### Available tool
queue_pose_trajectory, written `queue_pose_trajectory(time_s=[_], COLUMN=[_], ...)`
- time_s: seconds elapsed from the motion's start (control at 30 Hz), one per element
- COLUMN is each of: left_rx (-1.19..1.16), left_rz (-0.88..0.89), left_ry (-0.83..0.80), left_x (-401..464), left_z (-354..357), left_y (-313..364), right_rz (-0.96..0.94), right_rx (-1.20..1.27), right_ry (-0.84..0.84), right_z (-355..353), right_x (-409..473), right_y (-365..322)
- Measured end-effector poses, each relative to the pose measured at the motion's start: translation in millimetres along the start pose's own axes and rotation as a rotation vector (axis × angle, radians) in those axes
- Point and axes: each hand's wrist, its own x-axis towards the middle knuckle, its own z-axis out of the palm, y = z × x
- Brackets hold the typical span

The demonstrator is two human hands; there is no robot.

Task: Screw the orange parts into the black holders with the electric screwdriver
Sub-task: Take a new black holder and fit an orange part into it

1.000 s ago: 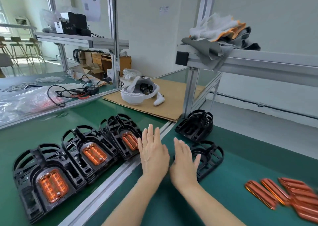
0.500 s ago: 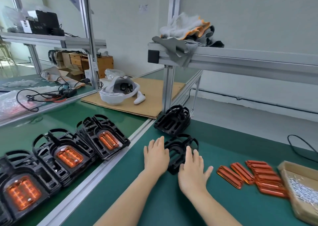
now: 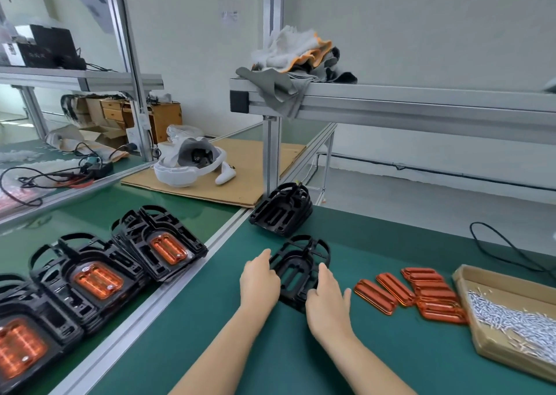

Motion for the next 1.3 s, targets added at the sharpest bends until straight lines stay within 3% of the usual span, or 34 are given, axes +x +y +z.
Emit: queue_pose_trajectory(time_s=[0.23, 0.47, 0.67, 0.83, 0.97, 1.1, 1.3], left_rx=[-0.158, -0.306, -0.406, -0.353, -0.169, -0.097, 0.018], left_rz=[0.025, 0.112, 0.224, 0.393, 0.549, 0.529, 0.49], left_ry=[0.047, 0.05, -0.111, -0.126, -0.096, -0.196, -0.308], left_x=[-34.9, -102.3, -157.3, -178.5, -177.1, -170.1, -167.7], left_z=[4.6, 19.0, 42.4, 47.4, 47.7, 51.8, 66.3], left_y=[15.1, 52.3, 70.4, 84.2, 92.4, 92.8, 89.1], right_rz=[-0.039, 0.034, -0.029, -0.045, -0.088, -0.102, -0.178], right_rx=[0.342, 0.299, 0.352, 0.541, 0.513, 0.382, 0.263], right_ry=[0.062, 0.133, 0.09, -0.092, -0.209, -0.307, -0.315], right_z=[-28.4, -79.7, -131.5, -162.1, -182.7, -191.1, -183.6], right_x=[-15.6, -29.7, -53.7, -74.1, -83.2, -85.6, -82.4], right_y=[9.1, 38.4, 82.0, 120.0, 141.4, 154.7, 162.2])
